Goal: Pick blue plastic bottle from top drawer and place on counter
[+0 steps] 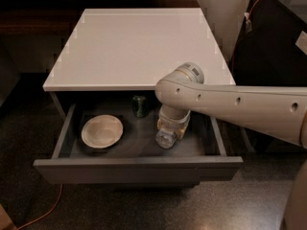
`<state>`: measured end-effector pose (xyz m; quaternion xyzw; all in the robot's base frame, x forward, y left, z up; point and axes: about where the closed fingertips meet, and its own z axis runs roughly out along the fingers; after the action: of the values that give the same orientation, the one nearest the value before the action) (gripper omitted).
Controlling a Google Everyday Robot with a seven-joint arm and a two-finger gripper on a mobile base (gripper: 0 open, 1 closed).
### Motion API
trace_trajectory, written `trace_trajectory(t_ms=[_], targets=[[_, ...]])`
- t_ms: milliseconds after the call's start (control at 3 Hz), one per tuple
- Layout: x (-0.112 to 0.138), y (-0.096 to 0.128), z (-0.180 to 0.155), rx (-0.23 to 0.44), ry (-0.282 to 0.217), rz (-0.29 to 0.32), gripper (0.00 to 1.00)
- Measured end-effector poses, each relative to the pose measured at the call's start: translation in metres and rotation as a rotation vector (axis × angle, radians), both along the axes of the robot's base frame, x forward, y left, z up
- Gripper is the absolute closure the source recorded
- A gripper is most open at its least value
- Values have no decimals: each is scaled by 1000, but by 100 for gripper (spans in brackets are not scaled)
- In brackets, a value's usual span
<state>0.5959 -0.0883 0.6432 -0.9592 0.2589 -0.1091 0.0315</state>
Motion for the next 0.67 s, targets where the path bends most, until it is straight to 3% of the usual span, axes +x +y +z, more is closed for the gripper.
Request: trace_trajectory(t_ms=[333,667], targets=[[-21,8,29,40,-40,9,97],[-44,21,59,97,-63,33,100]])
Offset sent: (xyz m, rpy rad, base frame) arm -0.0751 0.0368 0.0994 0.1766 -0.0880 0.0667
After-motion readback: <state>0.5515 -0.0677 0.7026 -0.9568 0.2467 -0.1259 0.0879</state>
